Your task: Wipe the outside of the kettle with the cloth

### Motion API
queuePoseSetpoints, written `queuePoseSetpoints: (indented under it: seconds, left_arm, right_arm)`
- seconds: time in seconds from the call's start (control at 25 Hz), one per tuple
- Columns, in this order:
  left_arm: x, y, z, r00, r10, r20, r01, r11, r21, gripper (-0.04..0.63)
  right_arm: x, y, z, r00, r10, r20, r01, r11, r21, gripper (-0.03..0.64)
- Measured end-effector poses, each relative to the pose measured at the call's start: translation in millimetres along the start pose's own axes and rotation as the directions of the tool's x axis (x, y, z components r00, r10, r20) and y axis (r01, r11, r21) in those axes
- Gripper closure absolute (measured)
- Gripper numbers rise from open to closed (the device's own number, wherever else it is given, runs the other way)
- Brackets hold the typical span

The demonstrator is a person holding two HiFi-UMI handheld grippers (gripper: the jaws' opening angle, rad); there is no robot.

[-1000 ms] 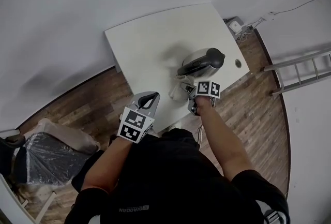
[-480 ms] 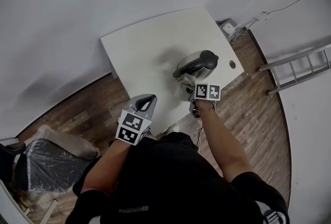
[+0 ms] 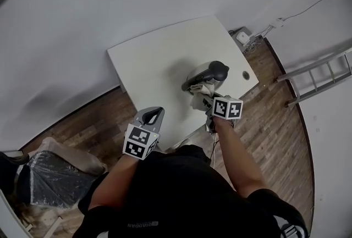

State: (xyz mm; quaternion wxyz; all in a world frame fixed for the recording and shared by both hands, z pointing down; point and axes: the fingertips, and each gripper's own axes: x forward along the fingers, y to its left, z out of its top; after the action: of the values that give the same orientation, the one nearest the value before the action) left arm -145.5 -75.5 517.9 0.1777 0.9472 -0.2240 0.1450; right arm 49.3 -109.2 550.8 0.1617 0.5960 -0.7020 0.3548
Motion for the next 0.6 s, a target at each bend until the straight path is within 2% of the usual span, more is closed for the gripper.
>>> queuePoseSetpoints:
  seconds: [0.24,0.32,0.4,0.44,0.48,0.6]
  left_arm:
    - [17.2,-7.5,11.5,0.998,0.068,0.003,-0.068,0.998,0.016,0.588]
    - [27.6,-10.9,21.4,0.994,0.104,0.027,-0.102,0.993,-0.059,0.589]
    - [36.5,-18.7,24.9,0.989,0.144,0.044,-0.133,0.973,-0.187,0.588]
    - [42.1,-28.0,24.1,0.987,0.158,0.041,-0.145,0.965,-0.219,0.589]
    - [48.6,-40.7,23.2,0.986,0.162,0.034,-0.151,0.963,-0.222,0.588]
    - [66.7,-80.8,25.9,0.988,0.152,0.021,-0.147,0.976,-0.162,0.588]
  right_arm:
    - [-26.8,9.6,19.5,0.99,0.12,0.075,-0.113,0.99,-0.087,0.52]
    - [-49.1,5.8,24.9,0.974,0.192,0.116,-0.184,0.98,-0.08,0.52]
    - [-75.7,-8.0,22.1,0.955,0.26,0.145,-0.258,0.966,-0.031,0.52]
    - [-89.2,-20.0,17.8,0.949,0.276,0.15,-0.277,0.961,-0.014,0.52]
    - [-101.0,-33.3,13.6,0.946,0.285,0.153,-0.287,0.958,-0.007,0.52]
    - [-118.2,-63.7,8.4,0.938,0.311,0.154,-0.313,0.95,-0.014,0.521]
